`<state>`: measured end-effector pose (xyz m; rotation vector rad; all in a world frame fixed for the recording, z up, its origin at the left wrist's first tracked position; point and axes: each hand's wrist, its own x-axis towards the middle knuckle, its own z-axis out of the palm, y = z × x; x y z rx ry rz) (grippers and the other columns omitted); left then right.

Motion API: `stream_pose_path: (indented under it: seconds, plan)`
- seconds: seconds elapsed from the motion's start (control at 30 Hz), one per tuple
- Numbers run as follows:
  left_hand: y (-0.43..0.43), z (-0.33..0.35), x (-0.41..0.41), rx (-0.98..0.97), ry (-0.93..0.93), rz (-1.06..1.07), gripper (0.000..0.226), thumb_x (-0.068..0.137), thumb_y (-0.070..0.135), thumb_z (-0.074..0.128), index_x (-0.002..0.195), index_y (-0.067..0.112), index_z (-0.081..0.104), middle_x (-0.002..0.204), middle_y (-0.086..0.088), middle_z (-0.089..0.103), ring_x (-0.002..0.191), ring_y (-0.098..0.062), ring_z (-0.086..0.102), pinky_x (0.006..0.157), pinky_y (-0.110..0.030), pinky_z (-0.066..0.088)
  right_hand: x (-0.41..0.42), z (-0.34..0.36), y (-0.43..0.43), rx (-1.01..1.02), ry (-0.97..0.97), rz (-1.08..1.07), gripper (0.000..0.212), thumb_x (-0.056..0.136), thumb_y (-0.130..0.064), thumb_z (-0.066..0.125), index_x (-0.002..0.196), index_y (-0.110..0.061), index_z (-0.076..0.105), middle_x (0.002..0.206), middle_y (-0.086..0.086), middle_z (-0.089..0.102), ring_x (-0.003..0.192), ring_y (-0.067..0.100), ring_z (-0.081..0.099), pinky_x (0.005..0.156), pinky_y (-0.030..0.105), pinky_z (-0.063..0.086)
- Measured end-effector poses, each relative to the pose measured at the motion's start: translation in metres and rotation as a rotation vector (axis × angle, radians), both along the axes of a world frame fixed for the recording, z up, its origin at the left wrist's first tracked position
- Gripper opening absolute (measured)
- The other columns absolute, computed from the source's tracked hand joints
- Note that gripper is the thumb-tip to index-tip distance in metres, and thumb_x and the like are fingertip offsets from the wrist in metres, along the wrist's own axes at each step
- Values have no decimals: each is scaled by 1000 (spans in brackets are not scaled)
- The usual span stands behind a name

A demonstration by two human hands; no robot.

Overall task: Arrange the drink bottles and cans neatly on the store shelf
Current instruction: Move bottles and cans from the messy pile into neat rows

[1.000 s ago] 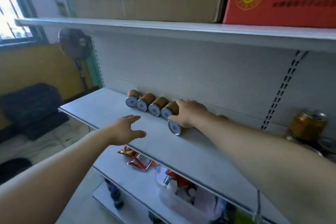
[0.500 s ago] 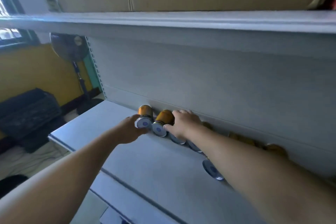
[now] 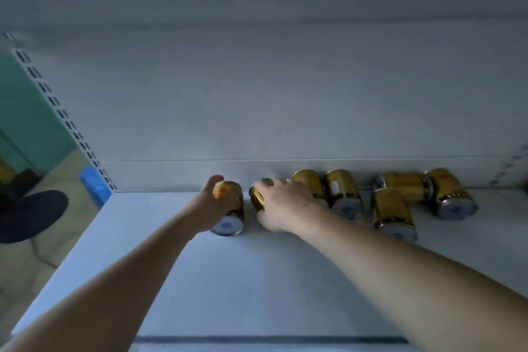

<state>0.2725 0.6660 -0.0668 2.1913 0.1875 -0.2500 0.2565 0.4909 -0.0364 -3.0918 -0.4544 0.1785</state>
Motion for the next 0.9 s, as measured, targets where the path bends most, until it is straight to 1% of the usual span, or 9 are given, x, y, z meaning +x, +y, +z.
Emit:
stream_pose_path:
  seconds: [0.13,0.23,0.3,0.37,0.43,0.5,0.57,0.73,0.9]
  plan:
    - [17,-10,-35,-56,-118,-121,80,86,12,60,147,40,17,119,1,49,92,-25,58,65,-32,52,-33,-19,15,23,-82,-95,60,87,-43,59,133,-15,32,125,18,48,114,37,51,89,43,40]
    - [22,-17,-58,-314,-159,-10,81,88,7,60,148,36,14,134,4,44,101,-23,56,59,-20,49,-46,-28,12,179,-104,-201,66,86,-47,63,135,-17,30,124,13,54,109,34,56,84,38,43]
    - [19,-17,-76,-545,-175,69,83,86,7,65,147,35,16,138,3,45,109,-23,56,56,-16,50,-59,-30,2,532,-50,-321,69,83,-42,68,138,-24,31,127,5,55,109,29,57,85,34,46]
    - [9,-15,-93,-774,-140,119,88,76,8,69,145,35,22,133,2,50,112,-25,56,62,-26,56,-79,-29,-12,1067,42,-481,73,77,-32,75,139,-26,37,124,0,56,105,21,59,85,32,49]
    - [-11,-7,-107,-941,-61,119,77,66,11,64,135,31,36,118,-1,58,99,-25,60,65,-34,55,-100,-23,-33,1577,102,-614,54,81,-15,73,129,-20,49,106,5,65,88,19,65,74,33,53]
    - [-44,7,-117,-1019,4,9,54,61,12,63,114,16,55,99,-14,60,83,-26,58,66,-35,50,-120,-12,-60,1884,174,-731,25,89,-7,58,113,-17,56,92,10,66,78,23,65,64,31,51]
    - [-84,20,-127,-1077,42,-100,48,61,12,61,109,14,60,88,-16,60,72,-21,58,62,-31,51,-143,-5,-96,2065,194,-803,17,92,-10,48,106,-12,56,89,14,62,77,26,61,65,33,48]
    - [-206,47,-158,-1124,97,-284,51,64,10,56,113,23,53,92,-8,64,80,-23,63,62,-36,57,-214,21,-198,2071,23,-814,45,77,-32,63,118,-15,55,103,16,65,87,29,64,70,39,51]
    - [-332,61,-202,-1059,141,-428,50,66,12,72,113,20,56,96,-7,68,84,-21,67,68,-38,56,-293,36,-299,1850,-325,-828,57,65,-20,84,115,-26,57,110,11,67,93,28,68,71,40,56]
